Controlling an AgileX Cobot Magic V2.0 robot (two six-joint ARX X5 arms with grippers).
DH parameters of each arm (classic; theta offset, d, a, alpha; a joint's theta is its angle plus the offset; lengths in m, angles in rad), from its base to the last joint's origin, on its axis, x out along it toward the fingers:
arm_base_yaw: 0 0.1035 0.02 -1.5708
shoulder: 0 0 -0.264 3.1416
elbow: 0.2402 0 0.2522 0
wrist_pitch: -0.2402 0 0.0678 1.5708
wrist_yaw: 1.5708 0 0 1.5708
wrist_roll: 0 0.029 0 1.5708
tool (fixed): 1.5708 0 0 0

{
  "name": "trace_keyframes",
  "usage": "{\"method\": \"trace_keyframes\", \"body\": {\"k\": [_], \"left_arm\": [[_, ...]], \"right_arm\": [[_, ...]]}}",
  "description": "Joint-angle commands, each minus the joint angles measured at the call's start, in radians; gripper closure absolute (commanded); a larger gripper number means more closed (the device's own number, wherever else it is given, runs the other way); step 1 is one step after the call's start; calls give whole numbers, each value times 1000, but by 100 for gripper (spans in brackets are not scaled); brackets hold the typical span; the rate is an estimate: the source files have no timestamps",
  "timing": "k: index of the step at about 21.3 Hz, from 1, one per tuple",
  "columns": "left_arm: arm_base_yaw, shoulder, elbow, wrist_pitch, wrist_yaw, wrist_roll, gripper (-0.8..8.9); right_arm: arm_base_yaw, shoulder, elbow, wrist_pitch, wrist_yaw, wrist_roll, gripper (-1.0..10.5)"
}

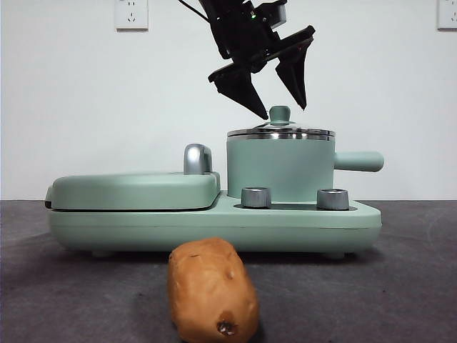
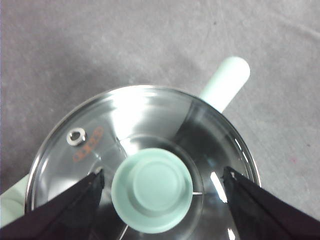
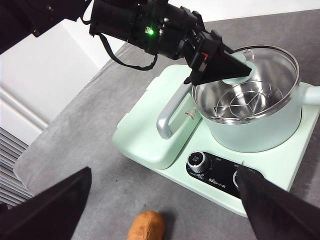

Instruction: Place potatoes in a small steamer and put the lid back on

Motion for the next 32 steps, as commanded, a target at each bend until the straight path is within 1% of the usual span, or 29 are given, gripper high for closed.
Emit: {"method": "trace_keyframes", "body": {"k": [1, 3, 5, 8, 11, 12, 14, 18, 19, 21, 23, 25, 28, 30, 32], "left_arm": [[-11, 38, 33, 0, -1, 17, 500], [-11, 38, 33, 2, -1, 16, 536], [-11, 38, 33, 1, -1, 16, 606], [-11, 42, 33, 2, -1, 16, 615], [-11, 43, 33, 1, -5, 17, 780], [-11, 43, 33, 2, -8, 17, 806], [-11, 43, 33, 3, -31, 17, 806], [-5, 39, 76, -16, -35, 7, 806], [-1, 36, 103, -34, -35, -13, 806], [7, 25, 157, -73, -35, -21, 806], [15, -2, 196, -99, -35, -21, 805], [24, -32, 233, -129, -55, -20, 806], [47, -75, 285, -201, -119, -5, 806], [70, -101, 311, -248, -121, -5, 806], [101, -138, 313, -281, -121, -5, 806]], "right_arm": [[4, 6, 18, 10, 1, 7, 481], [4, 6, 18, 10, 3, 7, 481], [4, 6, 18, 10, 4, 7, 481], [4, 6, 18, 10, 4, 7, 481], [4, 6, 18, 9, 3, 7, 481], [4, 6, 18, 10, 3, 7, 481], [4, 6, 18, 10, 4, 7, 481], [4, 6, 18, 10, 4, 8, 481], [4, 6, 18, 10, 27, 8, 481], [4, 6, 18, 6, 110, 9, 481], [11, 7, 23, -2, 135, 34, 481], [47, 16, 42, -26, 158, 53, 482], [157, 71, 108, -105, 249, 72, 482], [266, 127, 159, -164, 350, 90, 483], [397, 201, 202, -198, 451, 119, 483]]}}
